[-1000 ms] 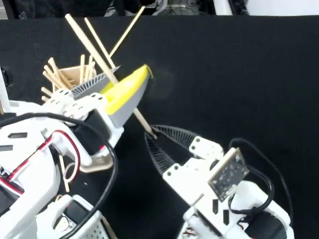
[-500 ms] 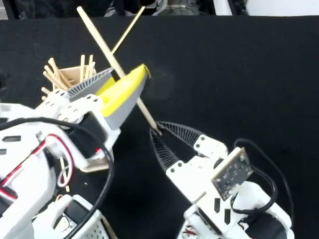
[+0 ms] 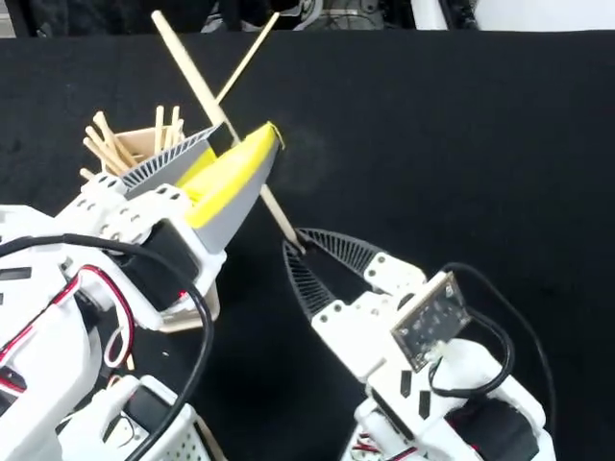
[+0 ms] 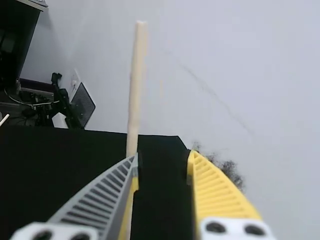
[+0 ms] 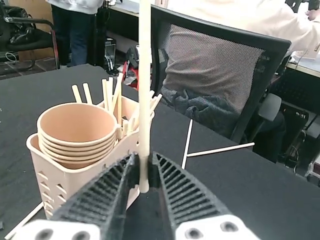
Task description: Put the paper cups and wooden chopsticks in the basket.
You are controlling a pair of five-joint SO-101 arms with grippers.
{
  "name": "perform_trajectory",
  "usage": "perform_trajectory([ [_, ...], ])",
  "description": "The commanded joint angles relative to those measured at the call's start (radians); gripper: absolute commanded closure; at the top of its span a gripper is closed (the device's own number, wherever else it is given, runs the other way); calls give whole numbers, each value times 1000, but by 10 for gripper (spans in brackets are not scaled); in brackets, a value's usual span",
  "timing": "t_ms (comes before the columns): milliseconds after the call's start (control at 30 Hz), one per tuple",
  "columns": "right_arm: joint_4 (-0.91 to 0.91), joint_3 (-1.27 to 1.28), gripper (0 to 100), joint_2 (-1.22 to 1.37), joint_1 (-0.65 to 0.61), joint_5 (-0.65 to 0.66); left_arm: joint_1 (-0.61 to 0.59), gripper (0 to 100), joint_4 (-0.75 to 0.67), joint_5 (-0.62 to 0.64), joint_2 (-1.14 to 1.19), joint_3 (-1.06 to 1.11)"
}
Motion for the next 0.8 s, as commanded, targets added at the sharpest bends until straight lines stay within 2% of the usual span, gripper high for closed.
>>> perform_trajectory([
  [0,-23,-2,986,4,9,-6,2,889,-6,-14,9,-28],
  [167,-23,-5,986,2,9,-6,-1,890,-6,-51,9,-28],
  [333,23,-64,986,-1,9,-6,-2,813,2,-23,9,-27],
  [533,48,-90,986,-1,9,-6,-2,812,3,-14,9,-27],
  [767,48,-91,986,-1,9,-6,-110,809,3,-14,11,-25],
])
